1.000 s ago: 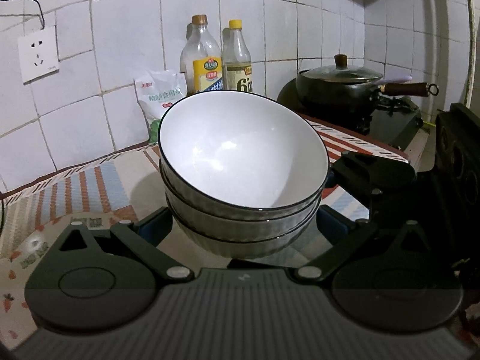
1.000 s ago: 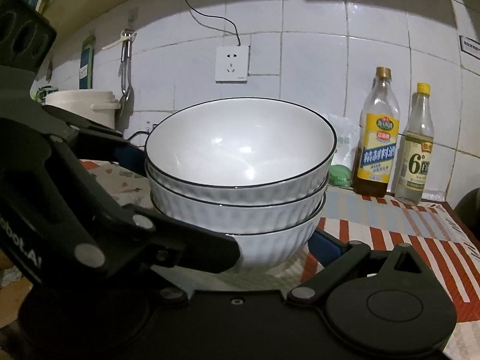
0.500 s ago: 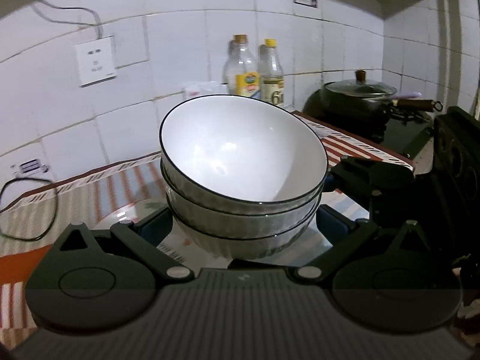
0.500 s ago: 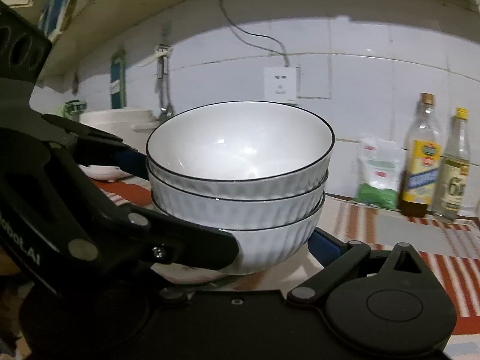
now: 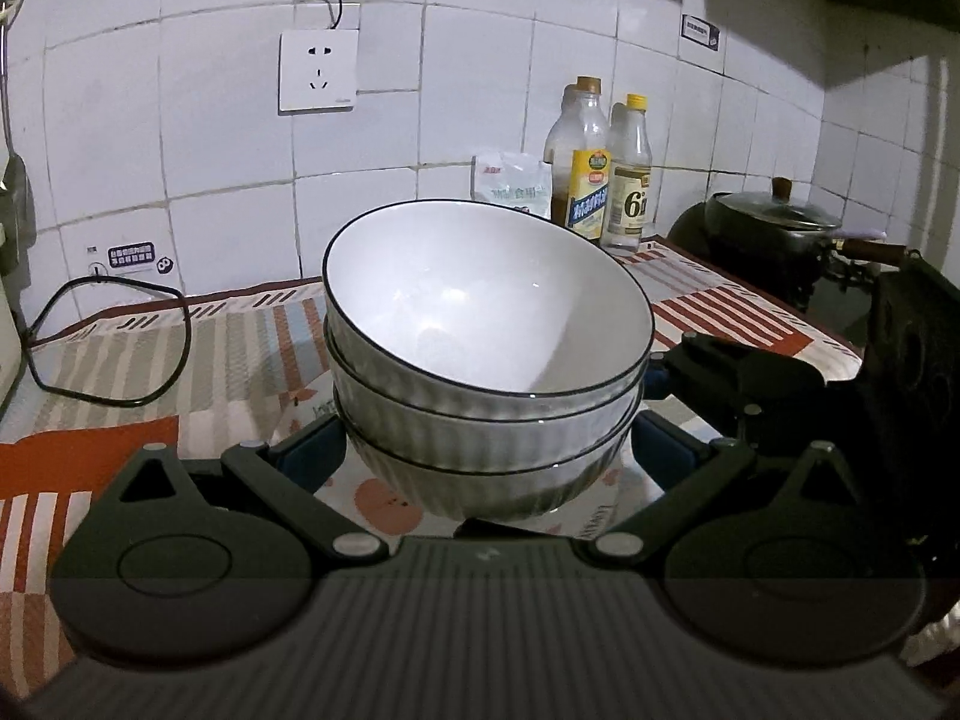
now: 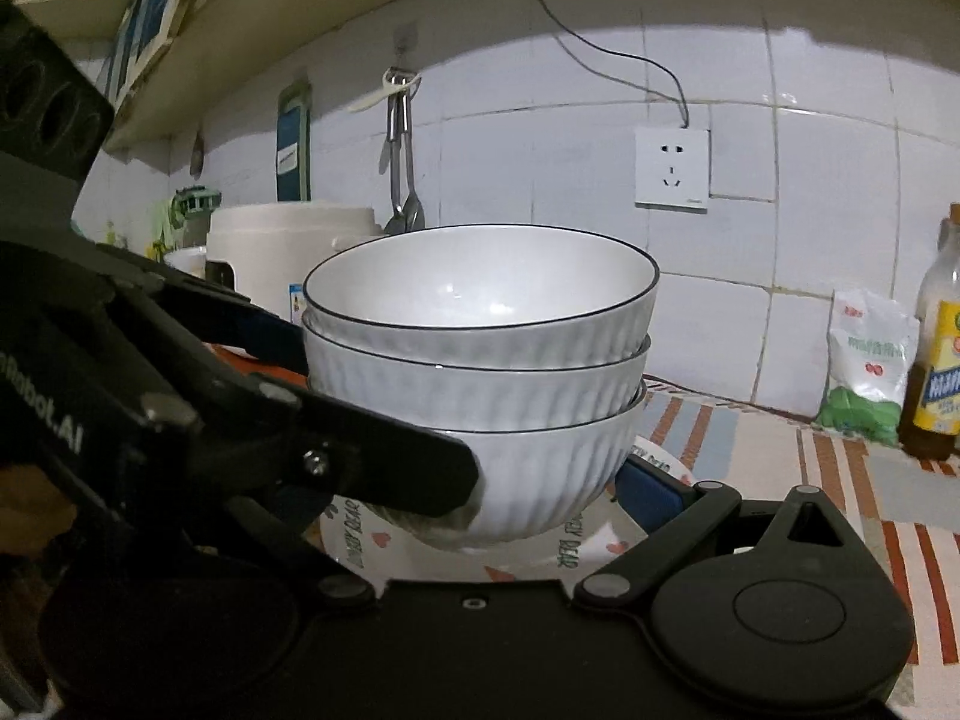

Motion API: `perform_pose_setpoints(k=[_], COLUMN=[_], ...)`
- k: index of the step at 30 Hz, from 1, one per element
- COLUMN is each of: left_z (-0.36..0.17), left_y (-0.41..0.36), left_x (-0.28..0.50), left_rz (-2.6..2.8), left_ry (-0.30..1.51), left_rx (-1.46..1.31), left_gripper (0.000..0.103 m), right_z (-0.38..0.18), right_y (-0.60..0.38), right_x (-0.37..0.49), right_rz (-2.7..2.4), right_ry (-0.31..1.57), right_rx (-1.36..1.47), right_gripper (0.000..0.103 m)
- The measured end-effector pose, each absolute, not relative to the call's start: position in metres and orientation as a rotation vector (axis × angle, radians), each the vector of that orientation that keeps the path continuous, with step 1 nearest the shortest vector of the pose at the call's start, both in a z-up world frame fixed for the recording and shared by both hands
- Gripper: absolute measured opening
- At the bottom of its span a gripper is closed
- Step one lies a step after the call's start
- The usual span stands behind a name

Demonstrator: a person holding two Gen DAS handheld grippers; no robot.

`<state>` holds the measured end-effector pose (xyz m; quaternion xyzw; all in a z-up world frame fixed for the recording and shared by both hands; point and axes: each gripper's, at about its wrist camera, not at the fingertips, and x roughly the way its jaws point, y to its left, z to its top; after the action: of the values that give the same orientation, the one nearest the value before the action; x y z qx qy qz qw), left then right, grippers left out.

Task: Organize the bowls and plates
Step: 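Carry the bowl stack with both tools and lower it onto the LOVELY BEAR plate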

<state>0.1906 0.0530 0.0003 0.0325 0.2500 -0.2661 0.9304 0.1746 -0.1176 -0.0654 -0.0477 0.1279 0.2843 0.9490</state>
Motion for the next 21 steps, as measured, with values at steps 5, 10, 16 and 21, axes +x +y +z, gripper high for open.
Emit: perform_pose_setpoints(k=[5, 10, 16, 21], left_z=[-0.010, -0.021, -0.035, -0.038], left_y=[0.059, 0.055, 0.050, 0.048], left_x=[0.198, 0.213, 0.226, 0.232], left_rz=[-0.547, -0.545, -0.549, -0.542], left_ry=[0.487, 0.499, 0.520, 0.520], left_rx=[0.069, 0.062, 0.057, 0.081], left_gripper=[0.102, 0.102, 0.102, 0.102], right_z=[-0.073, -0.082, -0.090, -0.089], right_y=[-0.113, -0.117, -0.118, -0.114], right_x=[0.185, 0.199, 0.213, 0.222], right_rz=[0.579, 0.585, 0.580, 0.576], right_ry=[0.261, 0.278, 0.318, 0.332], right_rx=[-0.109, -0.104, -0.132, -0.155], right_gripper=[0.101, 0.101, 0.101, 0.101])
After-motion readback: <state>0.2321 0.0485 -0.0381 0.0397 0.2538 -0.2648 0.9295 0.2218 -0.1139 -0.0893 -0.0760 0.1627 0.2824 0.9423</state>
